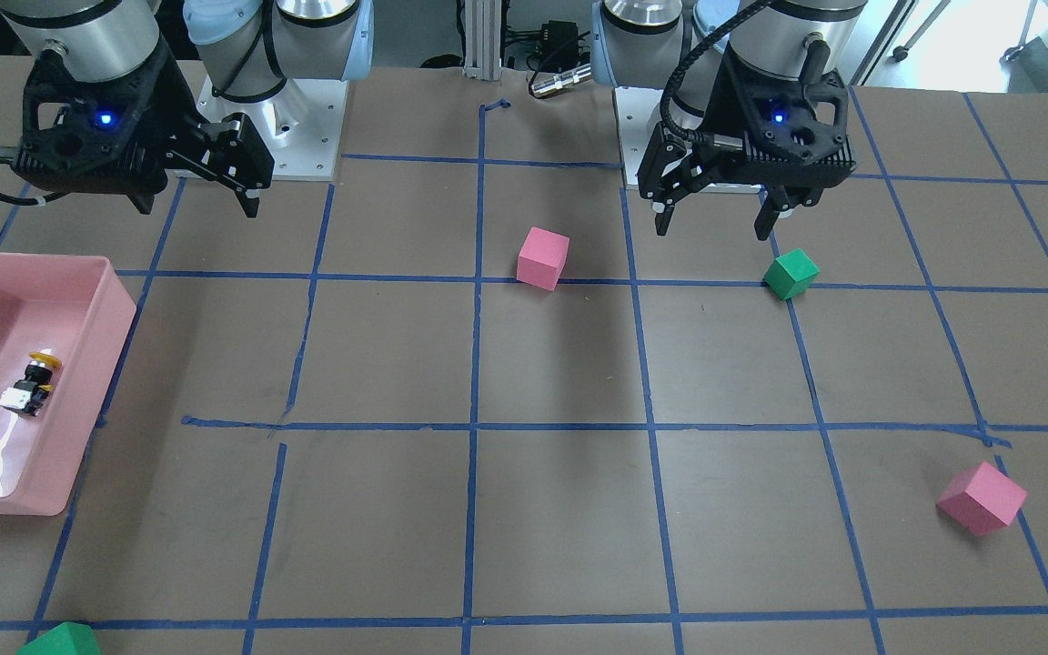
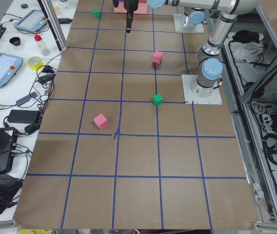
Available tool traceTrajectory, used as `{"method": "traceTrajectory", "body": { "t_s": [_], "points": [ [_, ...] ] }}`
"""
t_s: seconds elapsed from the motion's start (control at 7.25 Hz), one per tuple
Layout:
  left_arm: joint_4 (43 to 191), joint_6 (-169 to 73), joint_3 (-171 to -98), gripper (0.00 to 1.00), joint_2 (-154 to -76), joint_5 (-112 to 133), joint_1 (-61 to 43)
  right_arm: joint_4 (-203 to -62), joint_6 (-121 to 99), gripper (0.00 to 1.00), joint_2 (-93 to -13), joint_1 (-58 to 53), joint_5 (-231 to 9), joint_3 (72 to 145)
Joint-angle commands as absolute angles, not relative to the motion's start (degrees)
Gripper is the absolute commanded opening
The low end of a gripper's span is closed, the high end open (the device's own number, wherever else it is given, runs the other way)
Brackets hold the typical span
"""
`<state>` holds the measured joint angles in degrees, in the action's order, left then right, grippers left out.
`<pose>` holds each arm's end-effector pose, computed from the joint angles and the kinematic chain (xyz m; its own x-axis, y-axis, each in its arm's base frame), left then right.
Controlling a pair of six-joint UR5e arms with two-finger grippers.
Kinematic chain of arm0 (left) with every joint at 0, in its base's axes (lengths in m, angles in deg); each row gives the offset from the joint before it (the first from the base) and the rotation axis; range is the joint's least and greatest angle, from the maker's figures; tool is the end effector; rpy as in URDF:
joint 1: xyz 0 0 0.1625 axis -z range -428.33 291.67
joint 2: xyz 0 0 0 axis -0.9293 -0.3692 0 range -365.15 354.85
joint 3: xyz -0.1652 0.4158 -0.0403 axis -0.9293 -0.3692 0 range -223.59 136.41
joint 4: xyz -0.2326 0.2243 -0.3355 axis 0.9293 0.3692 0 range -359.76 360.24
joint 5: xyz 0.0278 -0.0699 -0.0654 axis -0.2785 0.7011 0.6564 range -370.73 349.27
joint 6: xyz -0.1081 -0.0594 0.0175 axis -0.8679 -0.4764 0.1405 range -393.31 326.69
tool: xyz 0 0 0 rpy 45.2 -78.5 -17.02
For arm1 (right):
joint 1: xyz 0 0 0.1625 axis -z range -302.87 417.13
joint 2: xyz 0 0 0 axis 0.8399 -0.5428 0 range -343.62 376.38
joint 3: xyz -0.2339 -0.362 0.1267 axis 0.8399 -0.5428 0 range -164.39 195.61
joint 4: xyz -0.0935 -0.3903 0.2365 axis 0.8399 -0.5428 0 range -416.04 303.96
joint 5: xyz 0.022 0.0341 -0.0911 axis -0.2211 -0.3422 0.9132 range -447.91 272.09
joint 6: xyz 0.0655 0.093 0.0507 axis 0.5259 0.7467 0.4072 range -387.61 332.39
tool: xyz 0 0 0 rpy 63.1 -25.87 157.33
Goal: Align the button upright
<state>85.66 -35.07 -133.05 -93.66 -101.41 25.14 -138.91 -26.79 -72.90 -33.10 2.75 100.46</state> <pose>-0.1648 -0.5388 0.5151 -0.9996 0.0288 -0.0082 0.0296 0.9929 -0.1153 0.1340 -0.5439 0.5172 -0.9999 0.0098 0.0123 0.0103 0.9989 0.0467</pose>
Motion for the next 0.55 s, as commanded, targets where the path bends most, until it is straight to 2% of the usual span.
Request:
{"method": "traceTrajectory", "body": {
  "t_s": [0.0,0.41],
  "points": [
    [85.67,-35.07,-132.97,1.0,-93.66,-101.44,25.1,-138.92,-26.82,1.0,-72.83,-33.05,2.96,100.51],
    [85.58,-35.07,-133.06,1.0,-93.75,-101.35,25.1,-140.31,-26.73,1.0,-72.39,-32.44,4.27,100.51]
  ]
}}
